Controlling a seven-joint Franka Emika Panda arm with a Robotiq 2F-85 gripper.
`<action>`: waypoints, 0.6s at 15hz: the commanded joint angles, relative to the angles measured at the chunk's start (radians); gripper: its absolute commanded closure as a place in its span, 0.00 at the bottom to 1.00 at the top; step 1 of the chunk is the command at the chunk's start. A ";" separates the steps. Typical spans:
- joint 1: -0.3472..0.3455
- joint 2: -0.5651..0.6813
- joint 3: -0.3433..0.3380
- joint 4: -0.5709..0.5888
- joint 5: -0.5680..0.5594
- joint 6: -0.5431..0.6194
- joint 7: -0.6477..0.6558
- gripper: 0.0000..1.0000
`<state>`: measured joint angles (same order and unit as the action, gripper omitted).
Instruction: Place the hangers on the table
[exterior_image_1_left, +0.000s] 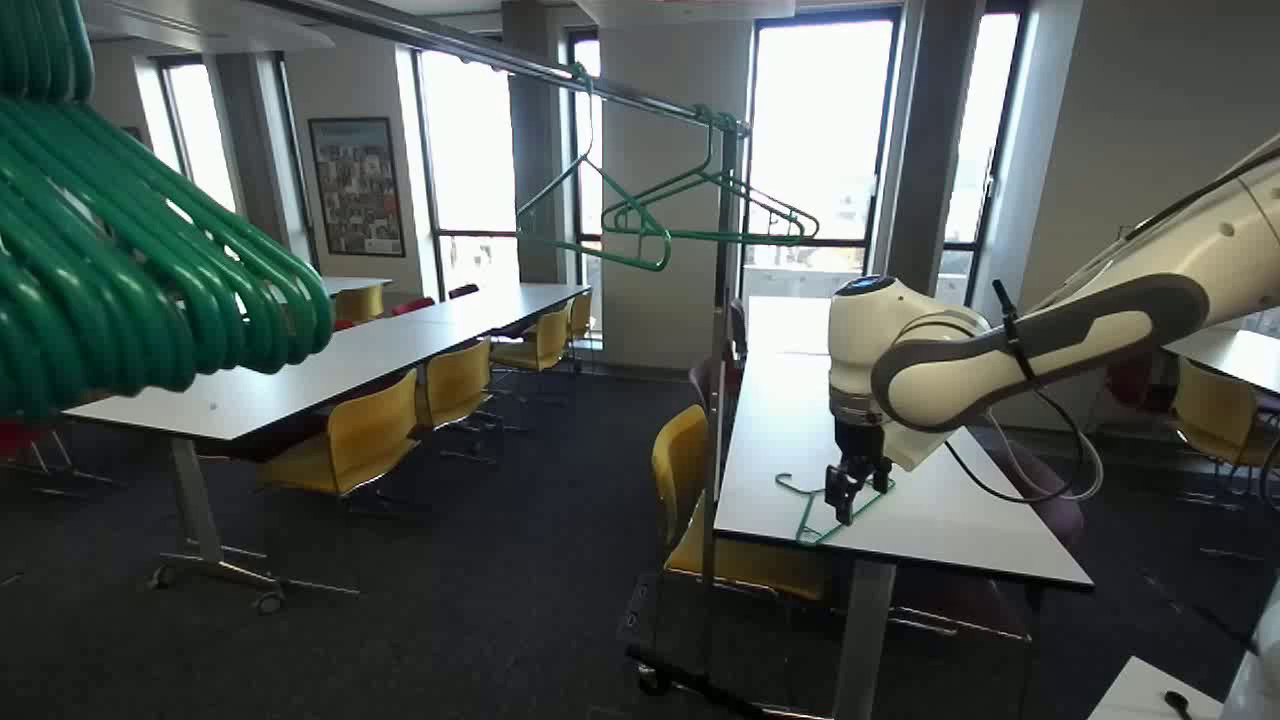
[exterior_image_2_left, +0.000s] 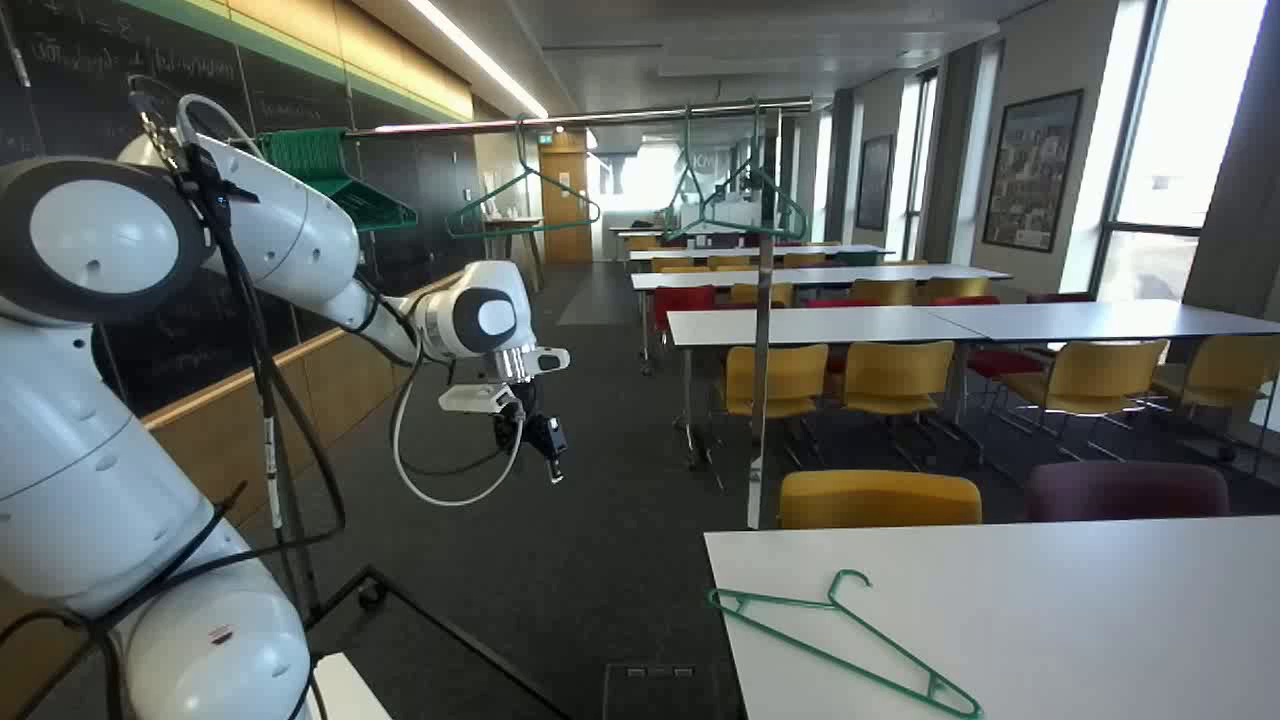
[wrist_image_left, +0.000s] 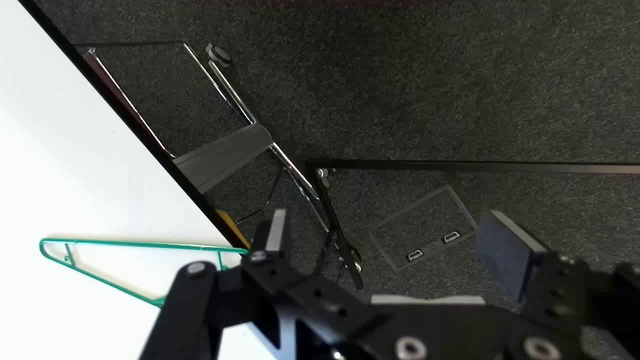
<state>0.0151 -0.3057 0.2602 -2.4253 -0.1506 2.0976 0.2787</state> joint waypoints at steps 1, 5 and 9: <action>0.029 0.005 -0.027 0.002 -0.009 -0.003 0.007 0.00; 0.029 0.005 -0.027 0.002 -0.009 -0.003 0.007 0.00; 0.087 -0.096 0.002 -0.012 -0.011 0.073 -0.012 0.00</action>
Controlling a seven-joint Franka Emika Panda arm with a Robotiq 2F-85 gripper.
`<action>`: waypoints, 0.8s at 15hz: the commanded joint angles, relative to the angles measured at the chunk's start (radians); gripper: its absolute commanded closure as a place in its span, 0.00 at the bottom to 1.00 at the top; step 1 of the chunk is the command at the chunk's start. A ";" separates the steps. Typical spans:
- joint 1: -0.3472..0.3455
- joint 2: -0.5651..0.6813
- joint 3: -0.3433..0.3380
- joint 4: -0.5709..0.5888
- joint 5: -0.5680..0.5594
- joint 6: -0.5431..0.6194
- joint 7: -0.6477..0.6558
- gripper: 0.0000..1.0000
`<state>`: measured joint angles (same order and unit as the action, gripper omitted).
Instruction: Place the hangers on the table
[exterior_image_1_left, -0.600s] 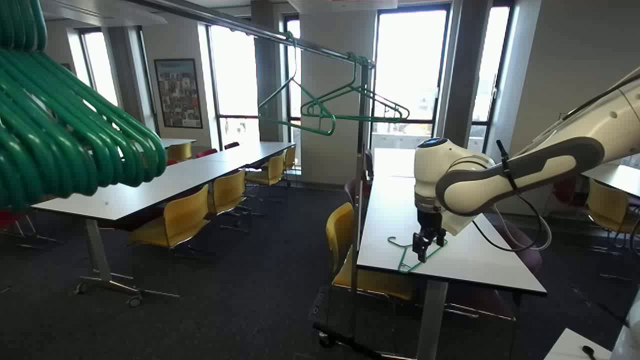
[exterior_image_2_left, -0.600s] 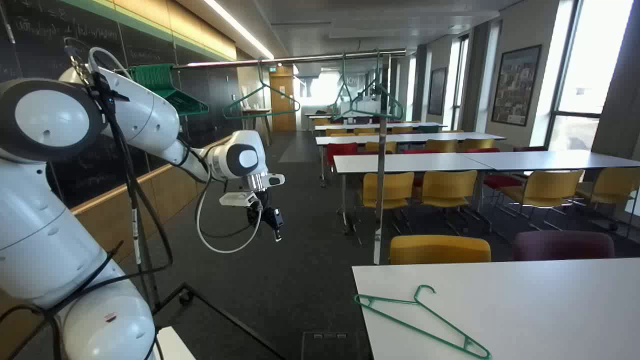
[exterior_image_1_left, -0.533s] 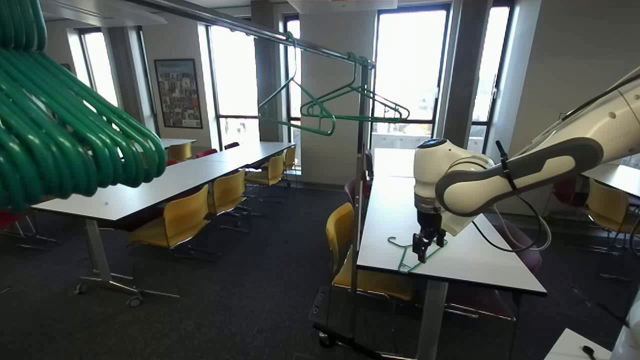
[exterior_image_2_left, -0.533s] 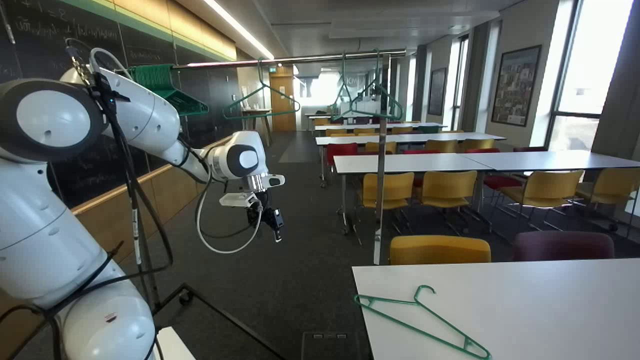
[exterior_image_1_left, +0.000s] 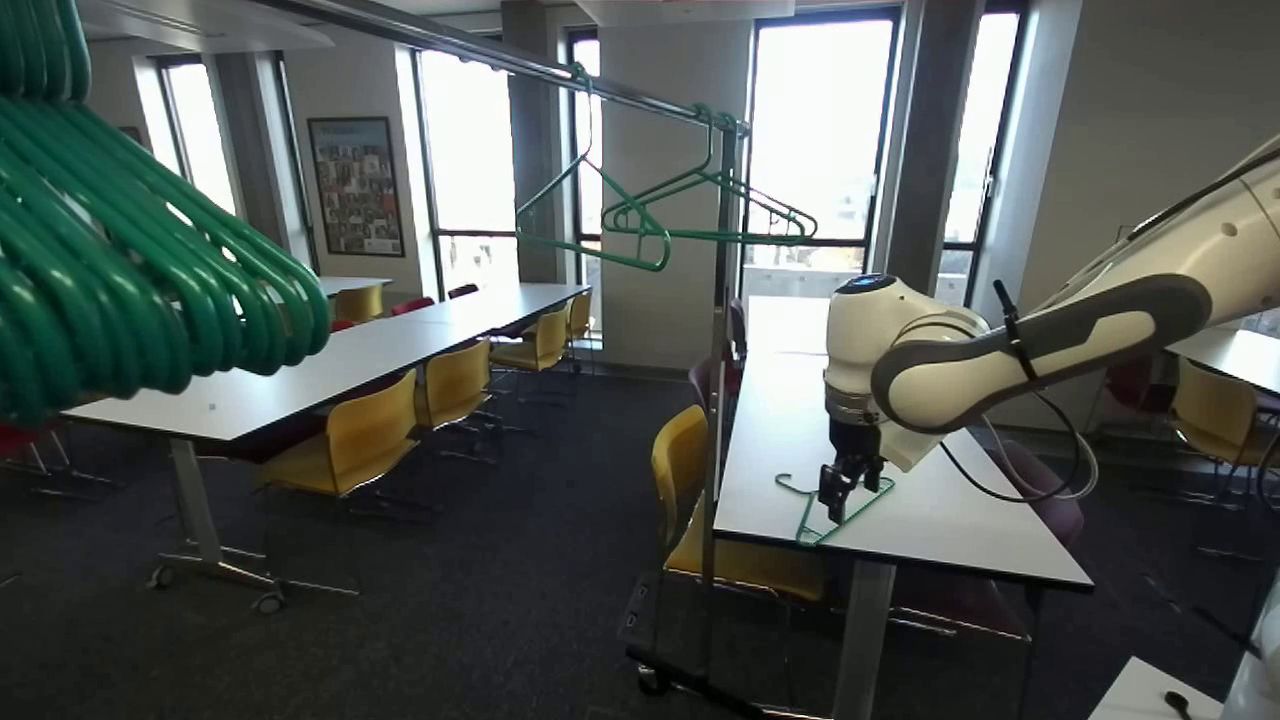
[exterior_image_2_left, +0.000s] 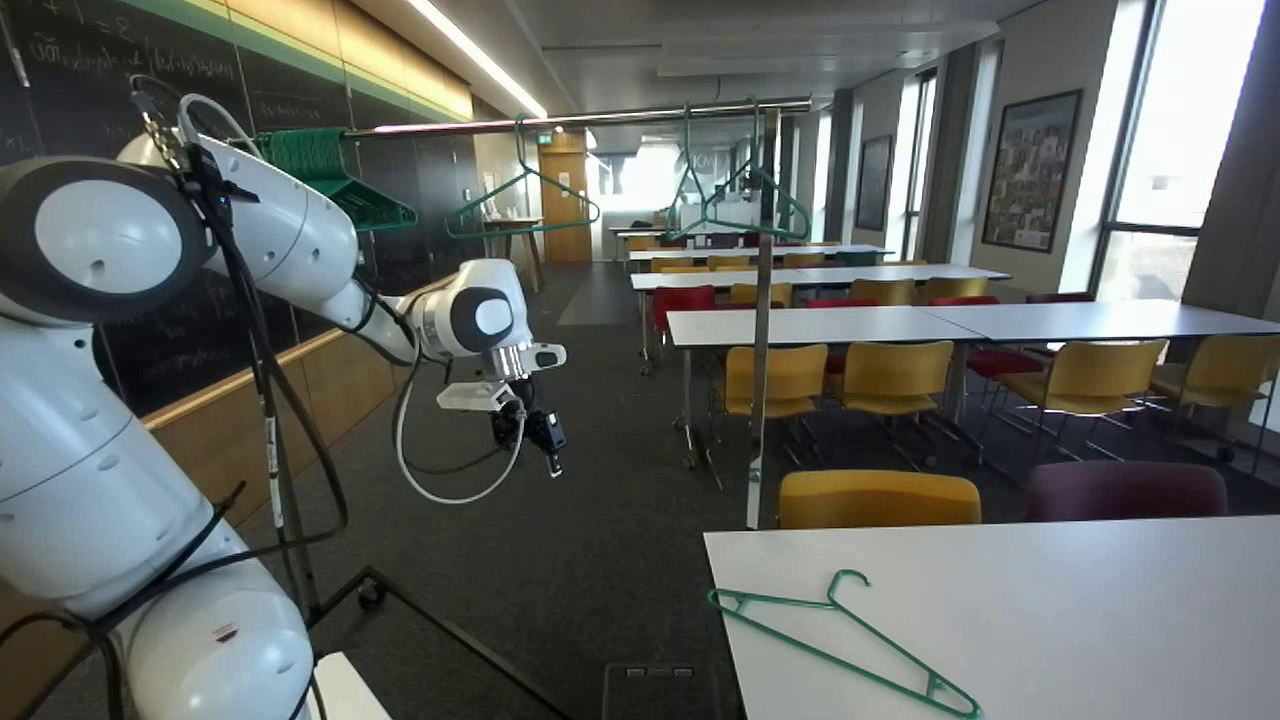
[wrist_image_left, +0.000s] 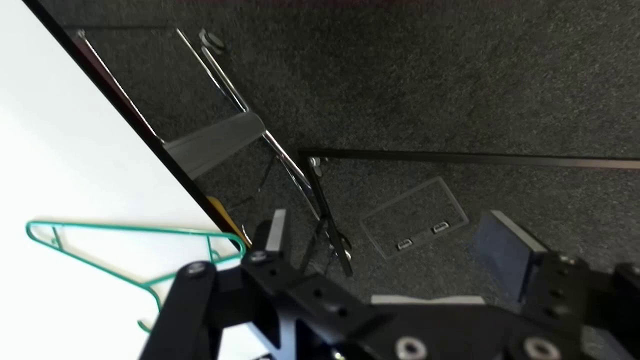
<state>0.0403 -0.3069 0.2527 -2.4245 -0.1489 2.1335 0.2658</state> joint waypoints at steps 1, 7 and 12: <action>0.087 -0.135 0.028 -0.004 -0.011 0.023 0.010 0.00; 0.202 -0.353 0.107 0.038 -0.009 0.033 0.009 0.00; 0.196 -0.476 0.157 0.075 -0.029 0.137 0.013 0.00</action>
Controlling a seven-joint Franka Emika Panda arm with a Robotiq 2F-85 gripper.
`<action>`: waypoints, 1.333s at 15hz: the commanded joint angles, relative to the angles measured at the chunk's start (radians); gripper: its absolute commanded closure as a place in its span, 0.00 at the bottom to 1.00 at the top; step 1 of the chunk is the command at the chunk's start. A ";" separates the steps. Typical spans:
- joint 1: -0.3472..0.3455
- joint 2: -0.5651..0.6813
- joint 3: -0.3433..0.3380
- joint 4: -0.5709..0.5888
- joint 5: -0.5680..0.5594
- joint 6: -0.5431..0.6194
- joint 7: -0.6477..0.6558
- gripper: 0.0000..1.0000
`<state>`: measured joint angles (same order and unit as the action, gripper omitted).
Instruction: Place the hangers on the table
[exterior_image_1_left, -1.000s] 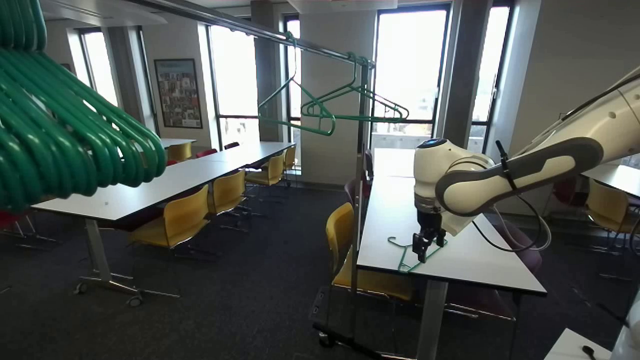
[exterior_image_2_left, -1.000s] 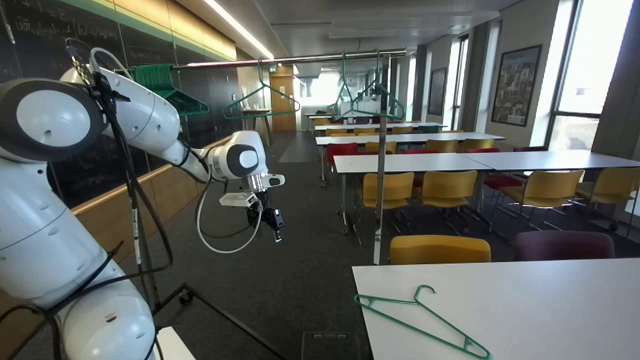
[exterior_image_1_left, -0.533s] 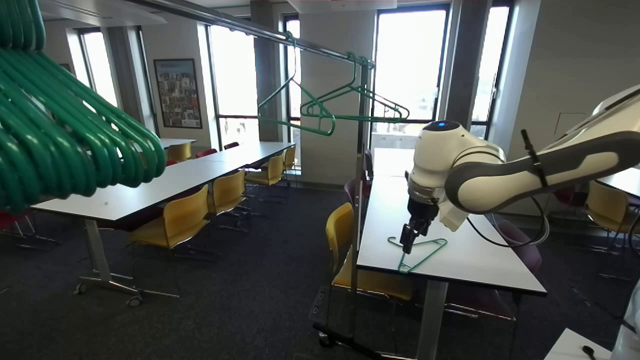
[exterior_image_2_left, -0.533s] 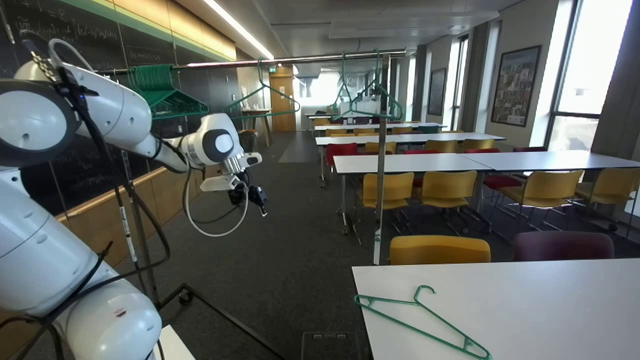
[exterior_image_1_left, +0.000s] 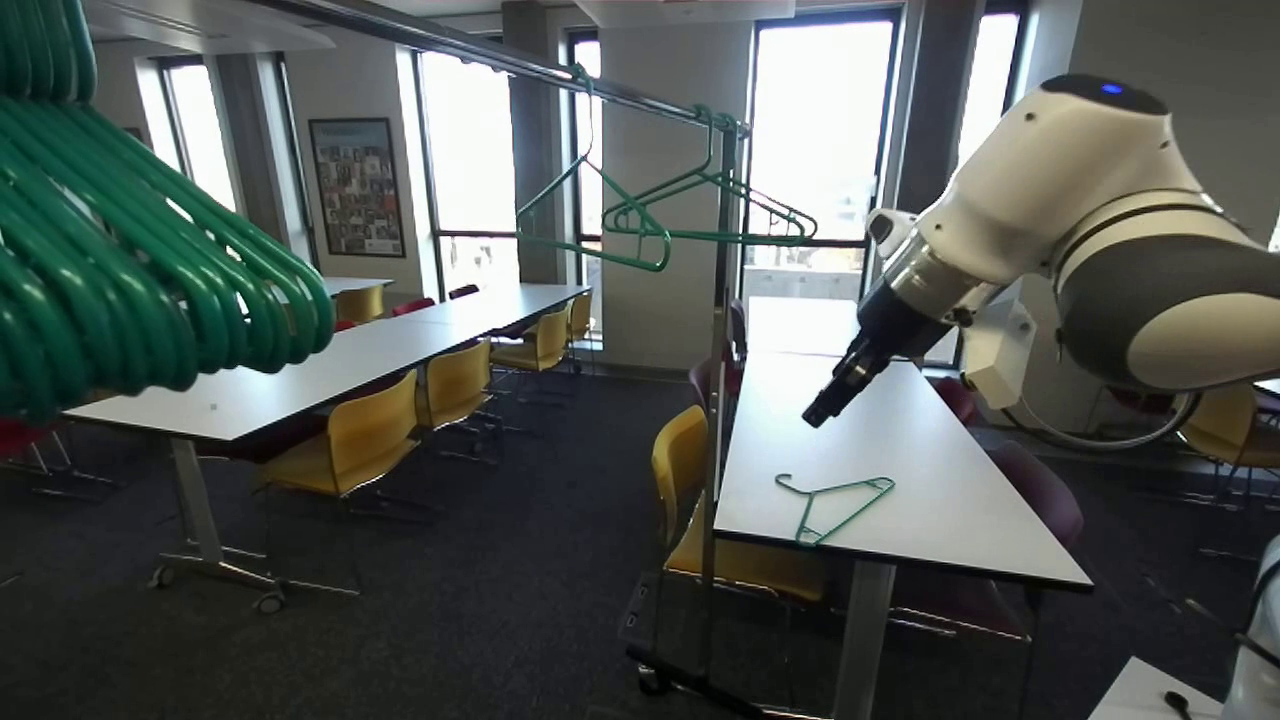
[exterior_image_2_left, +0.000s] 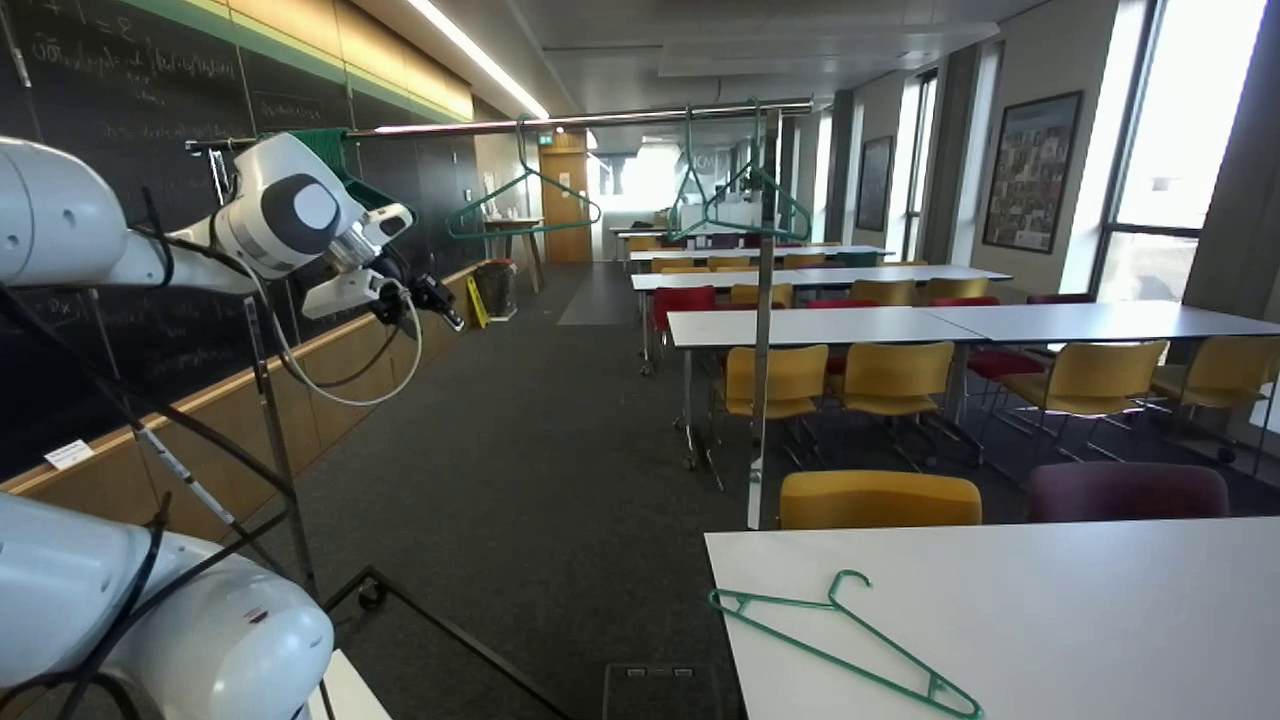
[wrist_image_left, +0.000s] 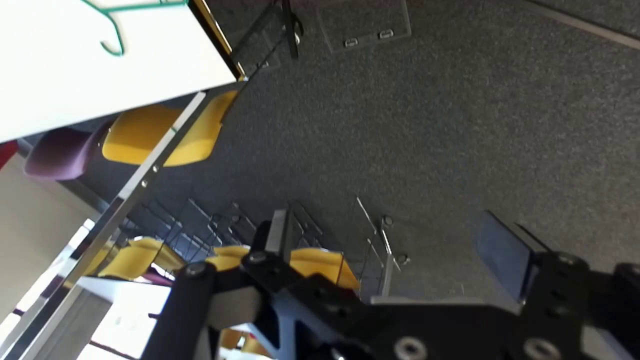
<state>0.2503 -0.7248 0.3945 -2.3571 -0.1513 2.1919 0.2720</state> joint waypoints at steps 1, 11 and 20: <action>-0.023 -0.071 0.021 0.008 -0.032 0.124 0.004 0.00; -0.064 -0.072 0.043 0.001 -0.035 0.324 -0.011 0.00; -0.274 0.054 0.111 0.131 -0.155 0.562 0.001 0.00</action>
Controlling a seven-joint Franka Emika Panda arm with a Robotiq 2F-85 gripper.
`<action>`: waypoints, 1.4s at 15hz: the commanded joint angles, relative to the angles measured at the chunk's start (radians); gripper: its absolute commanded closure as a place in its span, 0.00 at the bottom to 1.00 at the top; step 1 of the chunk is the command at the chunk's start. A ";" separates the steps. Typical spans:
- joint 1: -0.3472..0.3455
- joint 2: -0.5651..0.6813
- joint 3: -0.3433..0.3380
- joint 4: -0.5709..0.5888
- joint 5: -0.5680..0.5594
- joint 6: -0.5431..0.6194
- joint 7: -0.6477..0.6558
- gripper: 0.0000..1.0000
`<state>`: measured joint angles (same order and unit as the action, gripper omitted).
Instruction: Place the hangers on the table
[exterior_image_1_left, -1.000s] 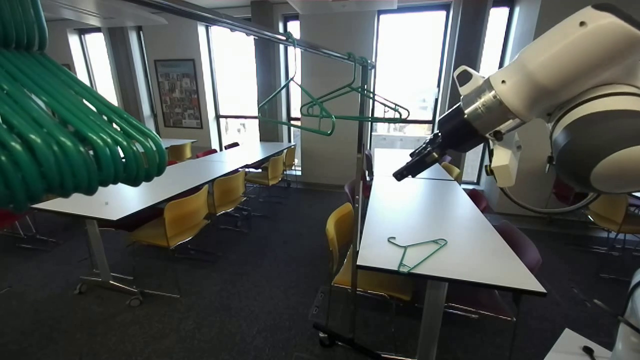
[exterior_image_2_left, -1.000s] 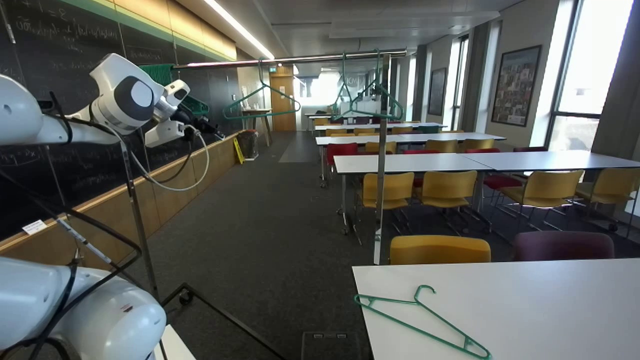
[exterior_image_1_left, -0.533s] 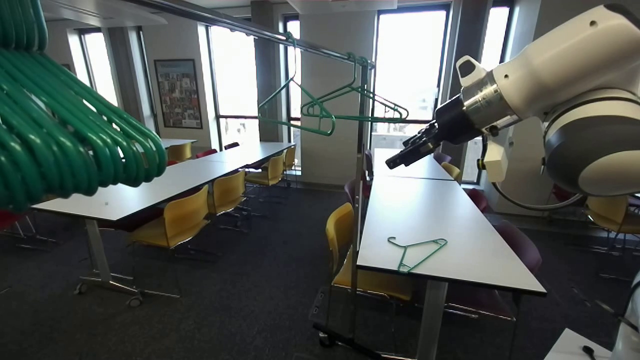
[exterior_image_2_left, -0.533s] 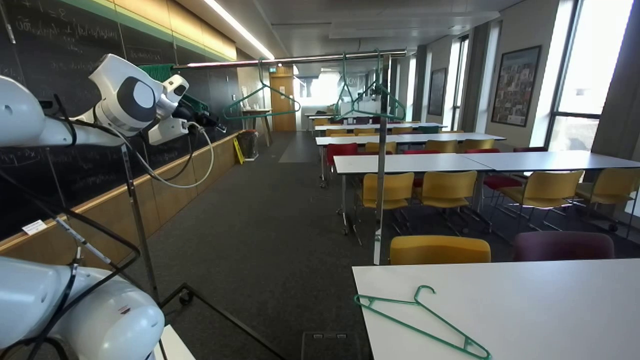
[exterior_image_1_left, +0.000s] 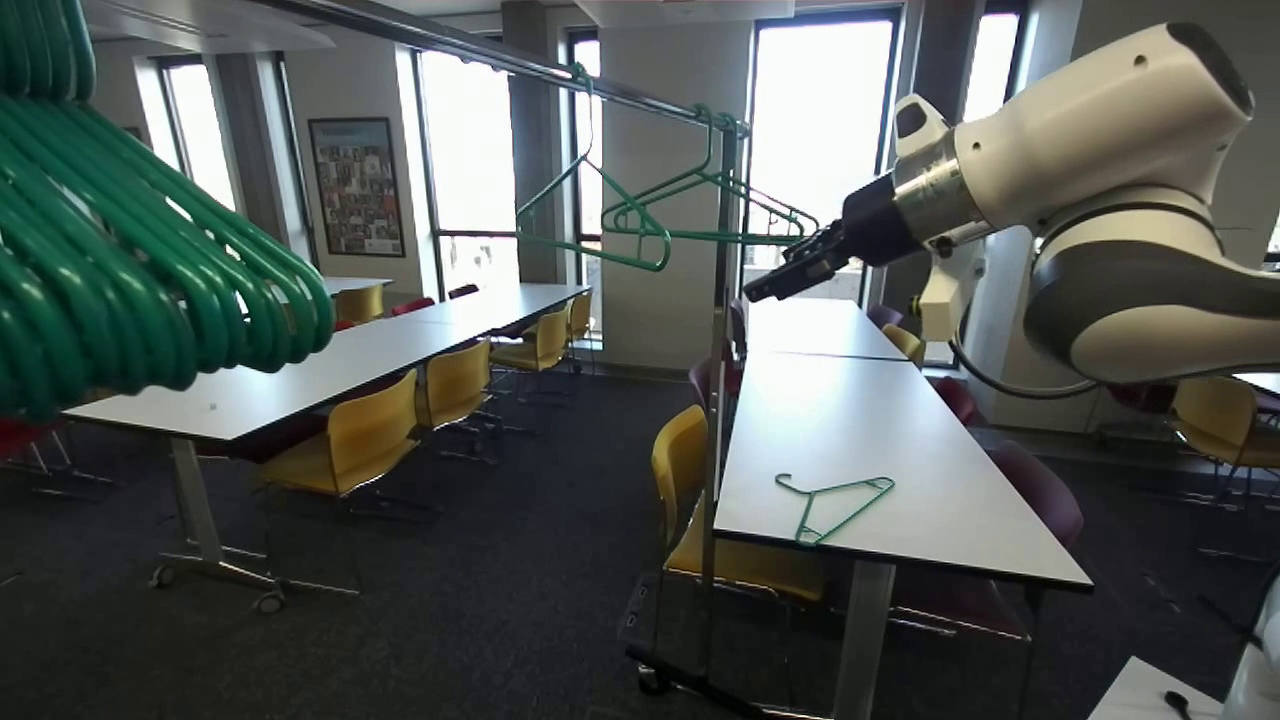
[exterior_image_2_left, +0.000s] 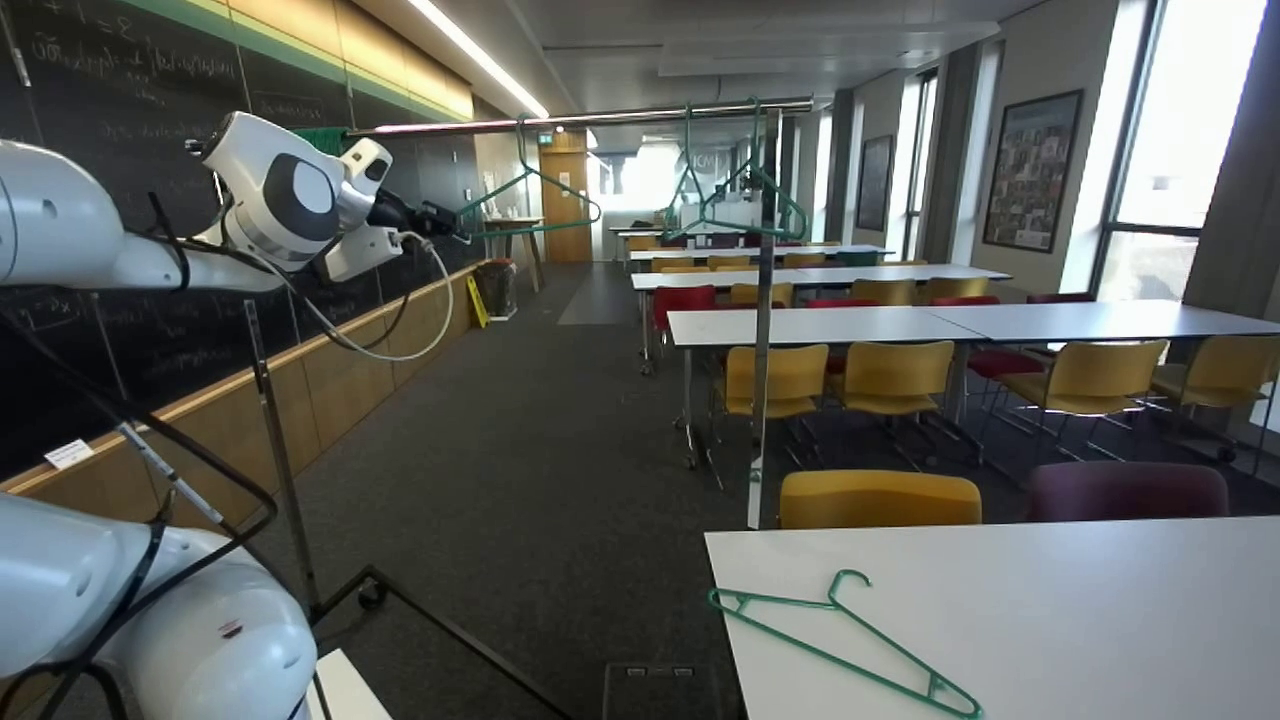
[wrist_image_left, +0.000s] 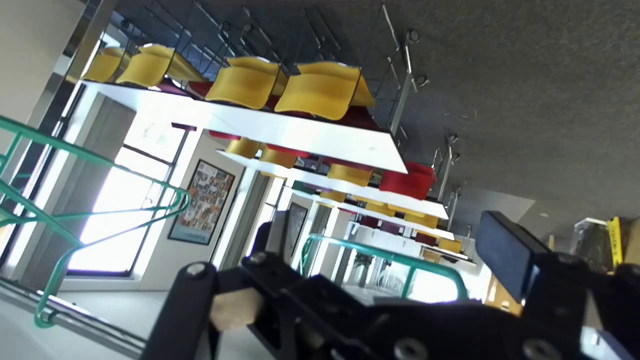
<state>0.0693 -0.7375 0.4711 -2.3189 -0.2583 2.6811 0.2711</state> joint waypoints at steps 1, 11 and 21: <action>-0.119 0.083 0.046 0.113 -0.055 0.096 0.005 0.00; -0.151 0.200 0.140 0.222 -0.010 0.092 0.133 0.00; -0.205 0.227 0.197 0.263 -0.027 0.099 0.192 0.32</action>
<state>-0.1030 -0.5281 0.6469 -2.0944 -0.2727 2.7745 0.4384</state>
